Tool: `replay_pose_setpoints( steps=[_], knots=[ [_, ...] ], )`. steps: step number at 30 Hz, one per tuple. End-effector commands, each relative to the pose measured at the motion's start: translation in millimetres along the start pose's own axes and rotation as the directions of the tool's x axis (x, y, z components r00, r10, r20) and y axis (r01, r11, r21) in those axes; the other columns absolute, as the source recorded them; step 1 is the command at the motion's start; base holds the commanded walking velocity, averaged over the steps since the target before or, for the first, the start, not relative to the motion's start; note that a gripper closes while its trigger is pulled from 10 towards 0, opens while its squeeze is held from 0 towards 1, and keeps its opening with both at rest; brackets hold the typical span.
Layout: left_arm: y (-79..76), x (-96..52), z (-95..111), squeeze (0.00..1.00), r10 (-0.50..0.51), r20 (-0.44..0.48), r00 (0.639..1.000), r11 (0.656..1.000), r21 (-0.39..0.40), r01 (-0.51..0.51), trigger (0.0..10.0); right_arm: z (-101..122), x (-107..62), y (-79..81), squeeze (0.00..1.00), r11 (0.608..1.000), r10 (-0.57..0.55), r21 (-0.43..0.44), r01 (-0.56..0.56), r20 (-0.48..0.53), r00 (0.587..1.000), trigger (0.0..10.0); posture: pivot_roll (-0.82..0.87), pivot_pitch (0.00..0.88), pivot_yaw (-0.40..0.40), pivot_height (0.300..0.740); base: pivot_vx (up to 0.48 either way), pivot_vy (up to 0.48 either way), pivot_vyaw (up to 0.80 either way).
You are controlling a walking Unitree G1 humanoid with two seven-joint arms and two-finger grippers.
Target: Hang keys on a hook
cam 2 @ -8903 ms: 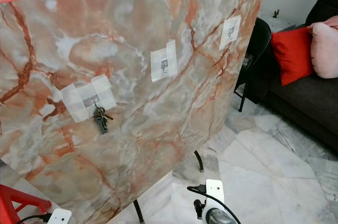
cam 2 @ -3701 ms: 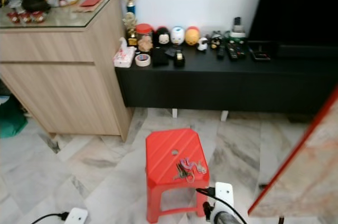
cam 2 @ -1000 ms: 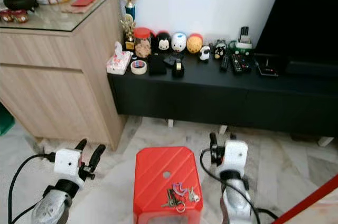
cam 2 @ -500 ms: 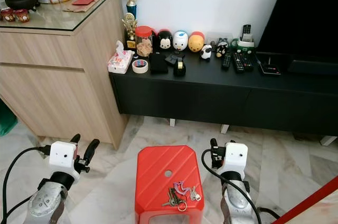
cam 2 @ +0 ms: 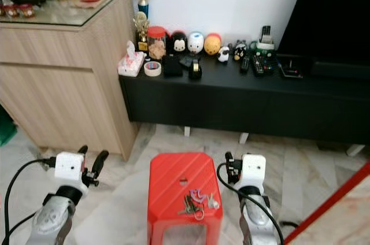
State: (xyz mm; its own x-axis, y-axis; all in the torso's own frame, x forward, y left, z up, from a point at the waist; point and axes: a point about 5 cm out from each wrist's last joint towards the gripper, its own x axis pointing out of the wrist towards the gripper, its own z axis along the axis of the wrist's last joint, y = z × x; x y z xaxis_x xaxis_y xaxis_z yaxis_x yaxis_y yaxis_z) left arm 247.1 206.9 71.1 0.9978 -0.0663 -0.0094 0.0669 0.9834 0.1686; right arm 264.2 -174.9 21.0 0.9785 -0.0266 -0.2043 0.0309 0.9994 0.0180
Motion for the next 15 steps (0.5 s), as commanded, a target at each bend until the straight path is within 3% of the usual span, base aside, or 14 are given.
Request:
replay_pose_setpoints(
  steps=[1,15],
  knots=[
    [-2.3,0.2,-1,0.00,-0.005,-0.016,1.000,1.000,-0.002,0.004,10.0,2,1.0,-1.8,0.00,1.000,-0.005,0.001,0.005,0.000,1.000,10.0,0.05,0.000,-0.052,0.651,0.000,0.000,0.00],
    [-13.2,-0.2,-5,0.00,-0.050,-0.052,0.997,0.998,-0.030,0.049,10.0,-3,3.2,1.0,0.00,1.000,0.008,0.006,-0.008,-0.031,0.999,10.0,0.06,0.000,-0.049,0.651,0.000,0.000,0.00]
  ],
)
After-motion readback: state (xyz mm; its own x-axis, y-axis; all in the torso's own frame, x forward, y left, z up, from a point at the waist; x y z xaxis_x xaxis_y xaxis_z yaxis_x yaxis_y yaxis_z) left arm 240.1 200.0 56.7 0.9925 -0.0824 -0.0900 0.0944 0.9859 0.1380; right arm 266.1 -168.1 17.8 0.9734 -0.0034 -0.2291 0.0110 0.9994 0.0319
